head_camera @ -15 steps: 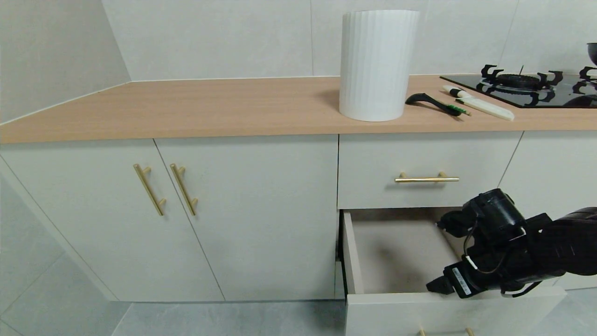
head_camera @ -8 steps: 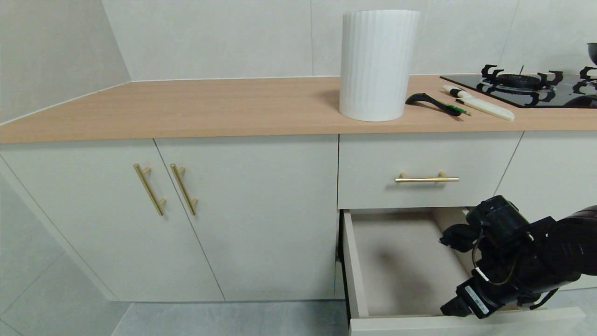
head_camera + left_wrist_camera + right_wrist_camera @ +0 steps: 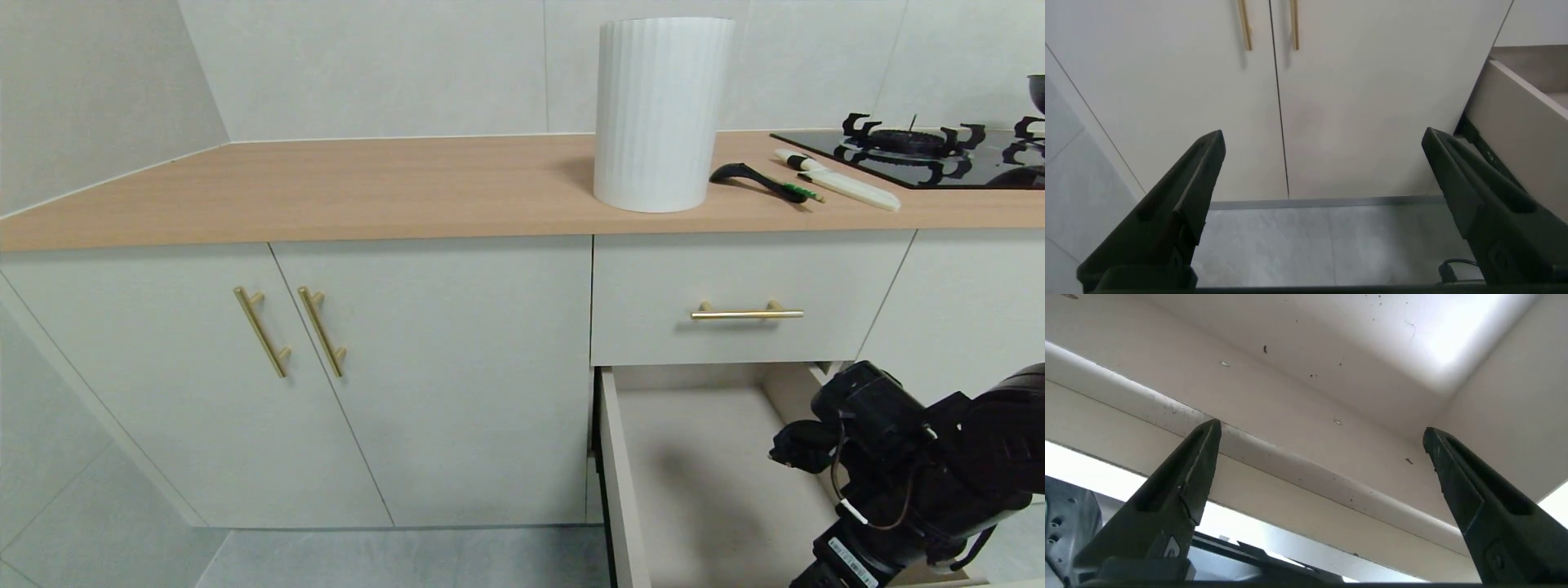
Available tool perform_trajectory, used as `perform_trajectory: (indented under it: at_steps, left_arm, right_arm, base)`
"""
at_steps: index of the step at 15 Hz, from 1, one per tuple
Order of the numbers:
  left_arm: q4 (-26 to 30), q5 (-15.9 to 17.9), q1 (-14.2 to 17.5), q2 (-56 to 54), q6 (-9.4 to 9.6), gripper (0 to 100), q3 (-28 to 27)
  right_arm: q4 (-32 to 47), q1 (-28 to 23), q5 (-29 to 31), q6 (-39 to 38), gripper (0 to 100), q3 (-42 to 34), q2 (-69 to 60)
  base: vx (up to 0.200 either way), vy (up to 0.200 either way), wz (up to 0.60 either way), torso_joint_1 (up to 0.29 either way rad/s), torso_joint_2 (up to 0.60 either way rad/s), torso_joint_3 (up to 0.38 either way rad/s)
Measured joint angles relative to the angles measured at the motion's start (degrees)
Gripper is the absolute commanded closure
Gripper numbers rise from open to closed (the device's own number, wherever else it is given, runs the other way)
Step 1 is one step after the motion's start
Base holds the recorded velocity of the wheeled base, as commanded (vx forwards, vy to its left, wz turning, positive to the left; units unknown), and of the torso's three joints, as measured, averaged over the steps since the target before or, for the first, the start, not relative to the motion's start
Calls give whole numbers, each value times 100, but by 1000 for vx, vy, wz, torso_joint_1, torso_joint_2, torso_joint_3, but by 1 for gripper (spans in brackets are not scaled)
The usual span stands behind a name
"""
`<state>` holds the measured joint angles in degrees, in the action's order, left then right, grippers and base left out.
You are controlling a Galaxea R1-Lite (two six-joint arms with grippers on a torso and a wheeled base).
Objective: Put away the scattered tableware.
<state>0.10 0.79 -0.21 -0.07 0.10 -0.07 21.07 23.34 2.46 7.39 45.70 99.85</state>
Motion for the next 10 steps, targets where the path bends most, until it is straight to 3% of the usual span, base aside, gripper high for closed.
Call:
perform_trajectory:
  at_steps: [7, 10]
  left_arm:
    - [0, -1, 2, 0, 0, 0, 0]
    - [0, 0, 2, 0, 0, 0, 2]
  right_arm:
    - [202, 104, 108, -99, 0, 132, -82]
    - [184, 82, 137, -646, 0, 410, -335]
  base:
    - [0, 0, 0, 0, 0, 0]
    - [0, 0, 0, 0, 0, 0]
